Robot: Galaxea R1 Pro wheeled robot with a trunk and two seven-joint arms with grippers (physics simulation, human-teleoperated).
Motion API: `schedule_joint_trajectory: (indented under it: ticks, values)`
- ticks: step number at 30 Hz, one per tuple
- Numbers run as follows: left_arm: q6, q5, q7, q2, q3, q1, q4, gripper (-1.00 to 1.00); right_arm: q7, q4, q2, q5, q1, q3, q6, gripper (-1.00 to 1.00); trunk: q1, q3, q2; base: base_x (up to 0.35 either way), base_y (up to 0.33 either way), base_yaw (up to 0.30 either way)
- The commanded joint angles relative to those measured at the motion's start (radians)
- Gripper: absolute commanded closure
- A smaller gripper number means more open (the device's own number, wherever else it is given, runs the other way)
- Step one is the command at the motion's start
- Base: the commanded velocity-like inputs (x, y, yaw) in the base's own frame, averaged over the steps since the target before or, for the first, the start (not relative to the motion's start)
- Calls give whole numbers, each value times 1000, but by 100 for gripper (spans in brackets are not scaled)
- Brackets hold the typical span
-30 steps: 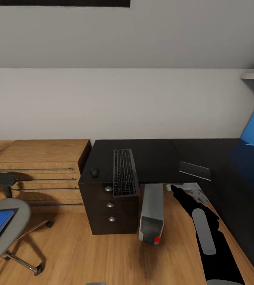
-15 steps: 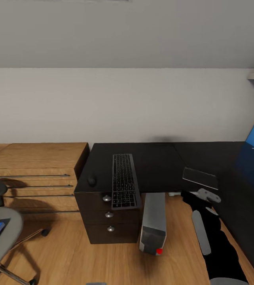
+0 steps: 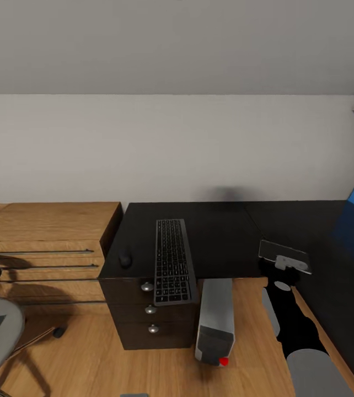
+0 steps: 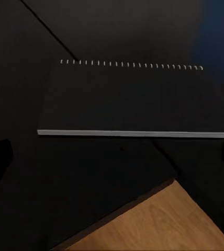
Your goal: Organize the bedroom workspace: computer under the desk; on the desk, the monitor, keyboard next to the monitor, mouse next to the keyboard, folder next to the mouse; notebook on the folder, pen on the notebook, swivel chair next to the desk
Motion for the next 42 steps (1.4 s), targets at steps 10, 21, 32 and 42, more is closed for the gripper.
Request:
schedule_joint_trajectory:
  ticks: [10, 21, 32, 42]
  values:
    - [-4, 11, 8, 1, -6, -1, 2, -100, -2, 5, -35, -4, -3, -5, 8, -100, 0, -1, 0, 94, -81, 0]
    - [-6, 10, 8, 0, -7, -1, 20, -100, 0, 0, -61, -112, -3, -54, 5, -100, 0, -1, 0, 153, -33, 0]
    - [-6, 10, 8, 0, -6, -1, 20, -100, 1, -116, -58, -115, 3, -52, 2, -100, 0, -1, 0, 78, 0, 0]
    - [-6, 10, 9, -1, -9, -1, 19, -100, 4, -142, -58, -116, 5, -50, 10, -100, 0, -1, 0, 13, 0, 0]
